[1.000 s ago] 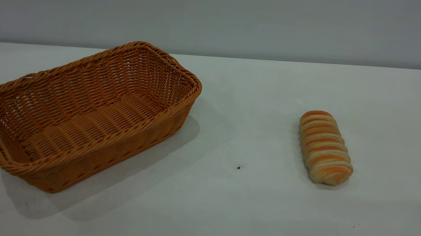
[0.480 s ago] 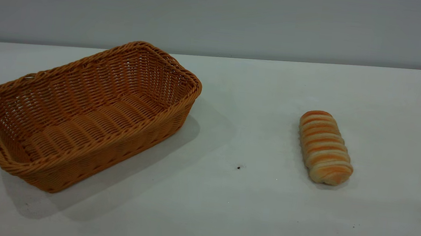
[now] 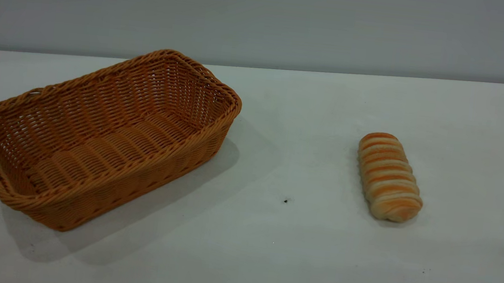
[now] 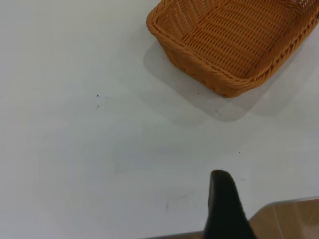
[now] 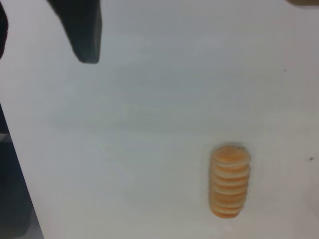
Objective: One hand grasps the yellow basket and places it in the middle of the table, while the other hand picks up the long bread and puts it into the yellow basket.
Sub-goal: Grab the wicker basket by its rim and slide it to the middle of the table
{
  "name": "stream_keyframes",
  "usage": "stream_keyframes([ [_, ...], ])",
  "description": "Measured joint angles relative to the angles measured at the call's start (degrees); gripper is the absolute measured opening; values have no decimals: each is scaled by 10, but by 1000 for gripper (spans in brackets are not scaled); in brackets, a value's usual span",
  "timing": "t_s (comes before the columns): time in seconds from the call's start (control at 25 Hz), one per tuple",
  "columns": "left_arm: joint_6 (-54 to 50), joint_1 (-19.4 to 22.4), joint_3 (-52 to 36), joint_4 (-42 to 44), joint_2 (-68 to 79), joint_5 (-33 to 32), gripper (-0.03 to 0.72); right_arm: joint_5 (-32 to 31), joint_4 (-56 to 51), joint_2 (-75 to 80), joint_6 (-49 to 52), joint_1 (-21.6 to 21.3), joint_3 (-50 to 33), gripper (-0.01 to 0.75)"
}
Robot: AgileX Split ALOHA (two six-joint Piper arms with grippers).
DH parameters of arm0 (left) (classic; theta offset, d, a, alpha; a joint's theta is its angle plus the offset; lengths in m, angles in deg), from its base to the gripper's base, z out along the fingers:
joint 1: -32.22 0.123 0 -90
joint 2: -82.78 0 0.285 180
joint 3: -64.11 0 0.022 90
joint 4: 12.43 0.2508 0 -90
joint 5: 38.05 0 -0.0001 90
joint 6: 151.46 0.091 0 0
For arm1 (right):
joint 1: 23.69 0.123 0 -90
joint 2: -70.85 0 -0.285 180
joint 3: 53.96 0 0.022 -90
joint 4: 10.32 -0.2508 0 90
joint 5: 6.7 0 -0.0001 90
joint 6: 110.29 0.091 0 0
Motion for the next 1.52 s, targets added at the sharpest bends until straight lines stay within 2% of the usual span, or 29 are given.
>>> stream_keyframes([
  [0.16, 11, 0, 4, -1, 0, 8, 517, 0, 0, 0, 0, 0, 0, 403],
  [0.28, 11, 0, 11, -18, 0, 40, 517, 0, 0, 0, 0, 0, 0, 403],
  [0.44, 2, 0, 11, -38, 29, 41, 517, 14, -15, 0, -12, 0, 8, 403],
  [0.6, 2, 0, 11, -38, 133, 76, 517, 76, -57, 24, -55, 0, 17, 403],
  [0.88, -12, 0, 36, -38, 407, 184, 517, 195, -157, 225, -178, 0, 26, 403],
  [1.16, -130, 0, 103, -40, 662, 267, 517, 231, -228, 399, -238, 0, 63, 403],
  [1.52, -334, 0, 108, -41, 885, 434, 517, 231, -253, 421, -242, 0, 63, 403],
])
